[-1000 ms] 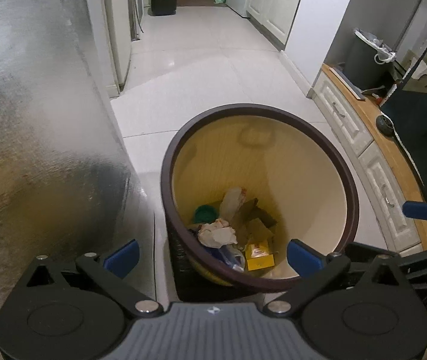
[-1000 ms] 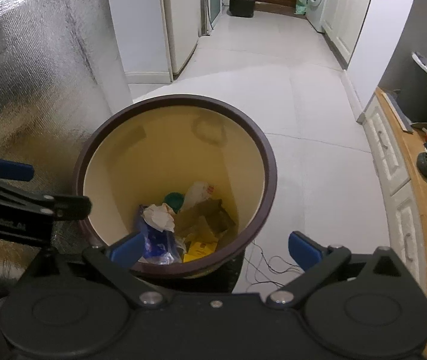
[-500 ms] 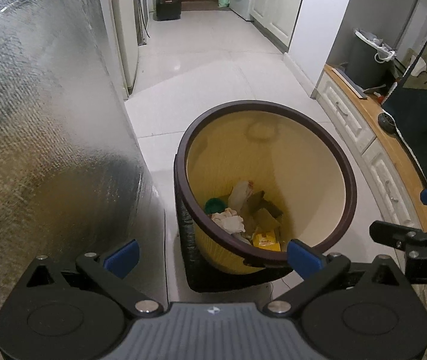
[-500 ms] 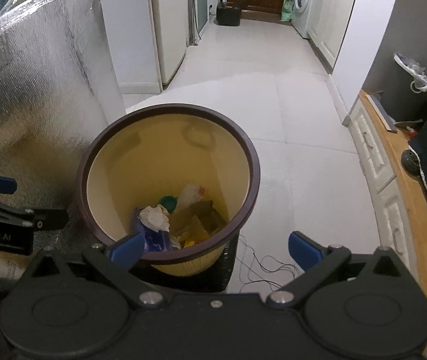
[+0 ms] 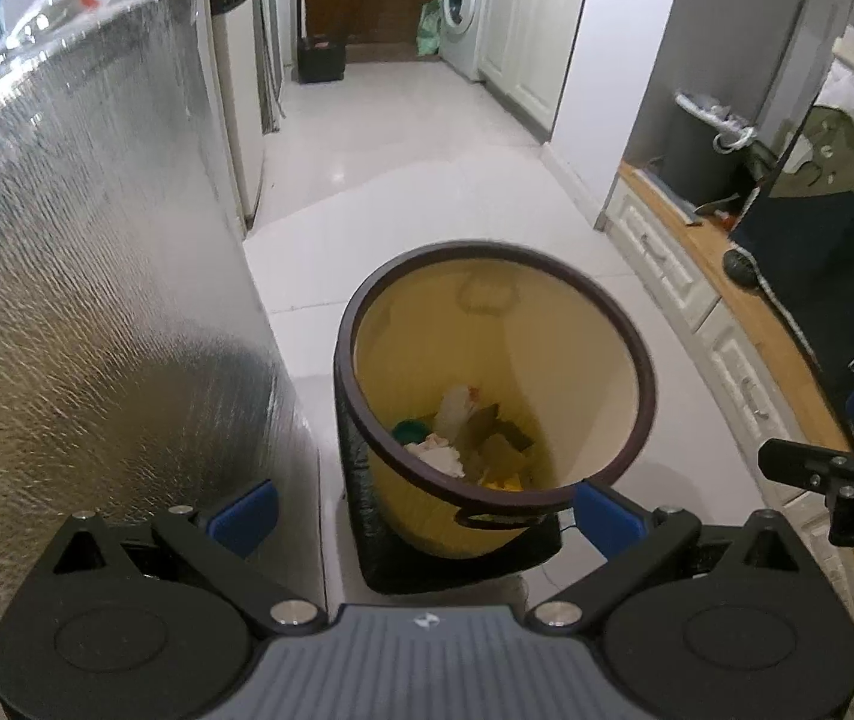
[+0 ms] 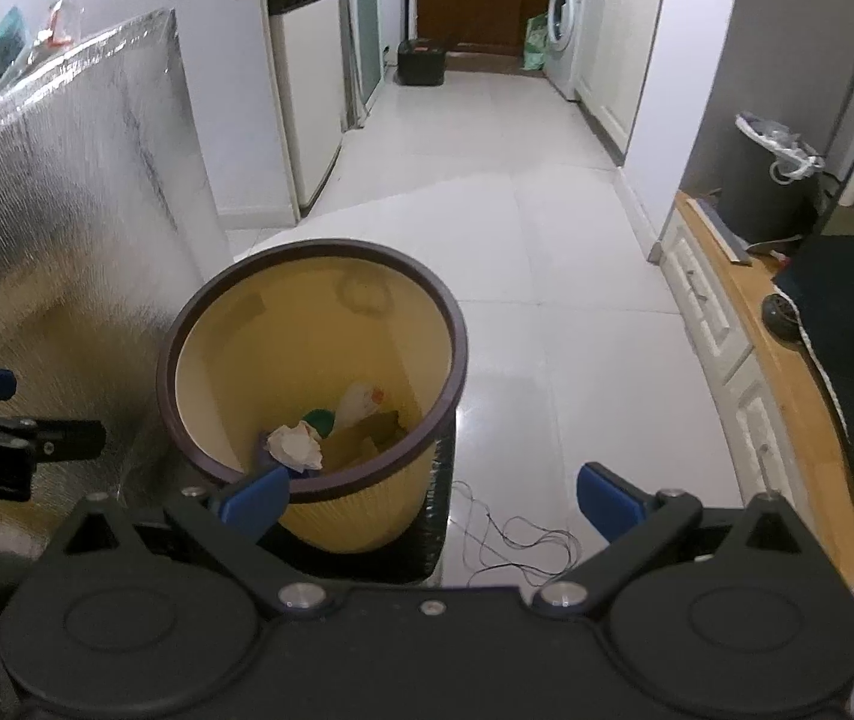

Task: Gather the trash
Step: 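Withdraw both tools upward from the bin toward the table, then grasp the blue Pepsi can with the left tool while the right tool grasps the red wrapper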

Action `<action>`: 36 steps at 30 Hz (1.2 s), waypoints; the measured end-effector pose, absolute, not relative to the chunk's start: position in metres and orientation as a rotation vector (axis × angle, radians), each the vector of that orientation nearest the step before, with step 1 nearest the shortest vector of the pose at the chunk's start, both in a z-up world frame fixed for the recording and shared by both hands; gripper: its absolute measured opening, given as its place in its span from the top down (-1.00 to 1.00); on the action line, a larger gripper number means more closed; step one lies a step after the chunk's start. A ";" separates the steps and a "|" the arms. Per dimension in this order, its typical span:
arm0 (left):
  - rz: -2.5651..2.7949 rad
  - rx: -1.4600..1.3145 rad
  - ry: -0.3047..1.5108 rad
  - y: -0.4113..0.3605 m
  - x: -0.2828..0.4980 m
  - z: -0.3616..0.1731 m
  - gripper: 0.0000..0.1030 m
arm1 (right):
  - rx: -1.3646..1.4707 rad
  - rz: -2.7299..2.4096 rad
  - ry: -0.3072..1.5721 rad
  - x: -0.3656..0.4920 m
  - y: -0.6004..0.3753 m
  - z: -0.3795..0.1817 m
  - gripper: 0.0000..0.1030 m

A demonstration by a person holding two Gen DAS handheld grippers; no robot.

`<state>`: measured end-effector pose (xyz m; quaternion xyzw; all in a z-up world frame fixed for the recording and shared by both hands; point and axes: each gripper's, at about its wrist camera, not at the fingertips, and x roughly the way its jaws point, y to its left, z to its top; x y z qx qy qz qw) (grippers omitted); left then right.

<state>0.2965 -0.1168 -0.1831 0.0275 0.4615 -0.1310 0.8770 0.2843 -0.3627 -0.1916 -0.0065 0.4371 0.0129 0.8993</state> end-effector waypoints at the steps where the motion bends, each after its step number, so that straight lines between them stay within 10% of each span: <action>1: -0.278 0.057 0.952 -0.117 0.293 -0.179 -1.00 | -0.007 0.023 0.897 0.281 -0.365 -0.189 -1.00; 36: -0.229 0.022 0.389 0.025 0.222 0.021 -1.00 | -0.018 0.212 0.401 0.234 -0.261 -0.024 -1.00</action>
